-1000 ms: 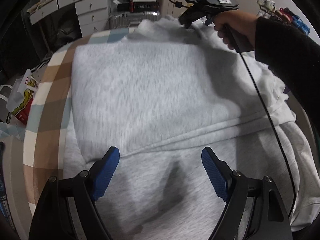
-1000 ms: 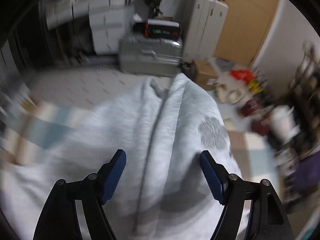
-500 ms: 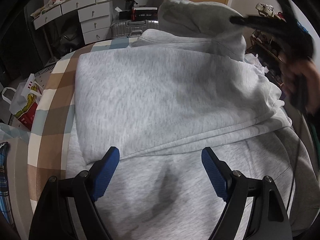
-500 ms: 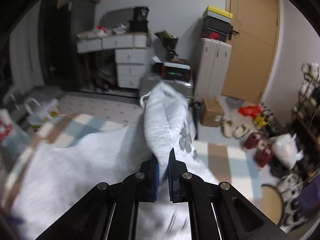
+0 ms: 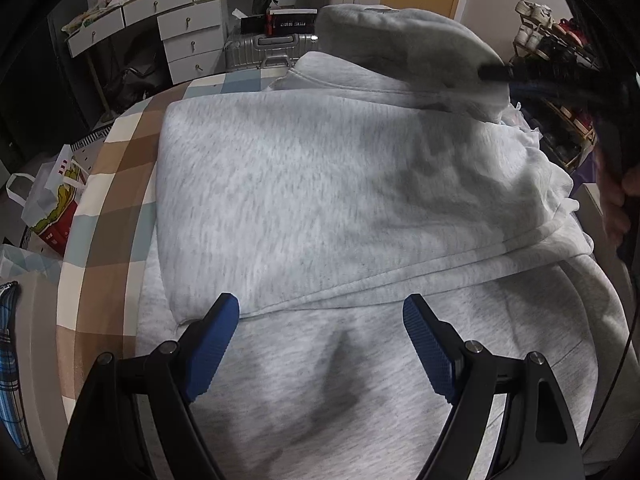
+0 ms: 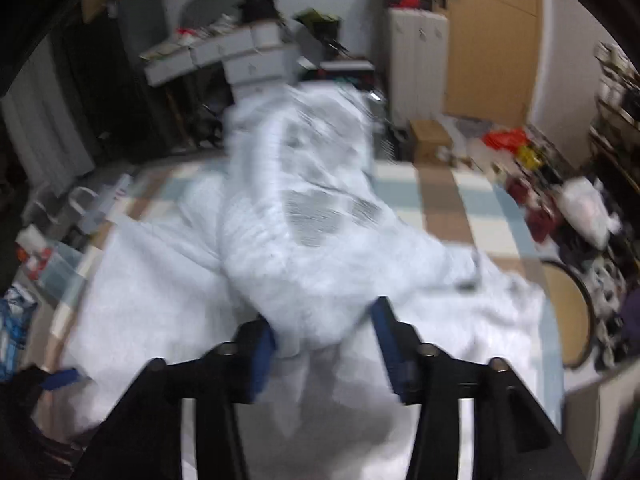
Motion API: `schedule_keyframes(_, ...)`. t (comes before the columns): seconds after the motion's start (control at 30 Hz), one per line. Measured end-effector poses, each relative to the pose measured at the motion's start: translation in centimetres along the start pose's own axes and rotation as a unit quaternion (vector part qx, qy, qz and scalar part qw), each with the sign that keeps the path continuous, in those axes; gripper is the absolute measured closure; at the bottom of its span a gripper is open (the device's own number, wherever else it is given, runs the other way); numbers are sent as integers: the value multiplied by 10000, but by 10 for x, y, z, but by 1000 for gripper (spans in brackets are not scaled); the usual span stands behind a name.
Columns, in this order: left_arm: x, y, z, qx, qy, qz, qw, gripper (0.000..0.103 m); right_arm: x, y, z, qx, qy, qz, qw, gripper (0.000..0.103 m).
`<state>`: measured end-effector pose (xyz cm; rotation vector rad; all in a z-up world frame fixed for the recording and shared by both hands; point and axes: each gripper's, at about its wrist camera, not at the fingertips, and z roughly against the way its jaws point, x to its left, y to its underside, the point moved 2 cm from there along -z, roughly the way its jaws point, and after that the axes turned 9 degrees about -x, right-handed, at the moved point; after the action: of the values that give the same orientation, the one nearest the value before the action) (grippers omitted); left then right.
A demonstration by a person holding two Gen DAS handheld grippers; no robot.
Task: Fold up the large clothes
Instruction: 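Grasp the sweatshirt's side edge with the right gripper and lift it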
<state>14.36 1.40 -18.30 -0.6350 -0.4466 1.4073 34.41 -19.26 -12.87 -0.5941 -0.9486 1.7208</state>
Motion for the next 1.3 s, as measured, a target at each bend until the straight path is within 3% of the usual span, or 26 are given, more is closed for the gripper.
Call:
schedule_keyframes(0.03, -1, 1, 0, 20, 10, 34, 10000, 22, 8, -8, 1, -71, 12, 162, 9998, 49)
schedule_keyframes(0.1, 0, 1, -2, 102, 90, 84, 9999, 22, 33, -28, -2, -282, 243, 793, 9962, 34)
schedule_keyframes(0.2, -2, 4, -1, 138, 124, 35, 9998, 22, 55, -56, -17, -533, 884, 1413, 9846, 33)
schedule_keyframes(0.3, -3, 8, 1, 170, 80, -102, 9998, 22, 52, -95, -52, -435, 1481, 1516, 9763, 32)
schedule_keyframes(0.4, 1, 9, 0, 219, 53, -100, 9997, 22, 25, -126, -94, 7, 1970, 1121, 9740, 32)
schedule_keyframes(0.5, 2, 8, -5, 309, 99, -45, 9995, 22, -6, -141, -135, 882, 1897, 413, 9770, 35)
schedule_keyframes(0.57, 1, 9, -10, 341, 106, -126, 9993, 22, -8, -141, -148, 1113, 1840, 196, 9764, 35)
schedule_keyframes(0.63, 3, 11, -15, 428, -2, -193, 9989, 22, -6, -138, -159, 1390, 1797, 200, 9736, 62)
schedule_keyframes(0.67, 5, 11, -15, 437, 38, -181, 9989, 22, -3, -137, -156, 1364, 1956, 306, 9707, 93)
schedule_keyframes(0.73, 8, 9, -14, 414, 118, -54, 9991, 22, -3, -140, -144, 1132, 1983, 312, 9731, 96)
schedule_keyframes(0.83, 9, 4, -3, 213, 332, 152, 9991, 22, 6, -155, -103, 333, 1684, 371, 9845, 97)
schedule_keyframes(0.87, 8, 0, 6, 36, 405, 199, 9990, 22, 13, -157, -79, -30, 1279, 434, 9908, 97)
schedule_keyframes(0.97, 8, -10, 35, -671, 236, 198, 9973, 22, 32, -144, -16, -824, 786, 839, 9899, 97)
schedule_keyframes(1.03, 14, -15, 51, -1052, 42, 257, 9941, 22, 36, -122, 25, -1222, 707, 929, 9856, 97)
schedule_keyframes(1.17, 36, -29, 67, -1383, 93, 739, 9876, 22, 17, -62, 98, -1683, 26, 89, 9857, 96)
schedule_keyframes(1.23, 41, -38, 66, -1316, 68, 962, 9866, 22, 5, -31, 124, -1799, -290, -345, 9826, 96)
schedule_keyframes(1.3, 33, -53, 55, -1045, 115, 1026, 9892, 22, -7, -9, 131, -1832, -342, -626, 9805, 96)
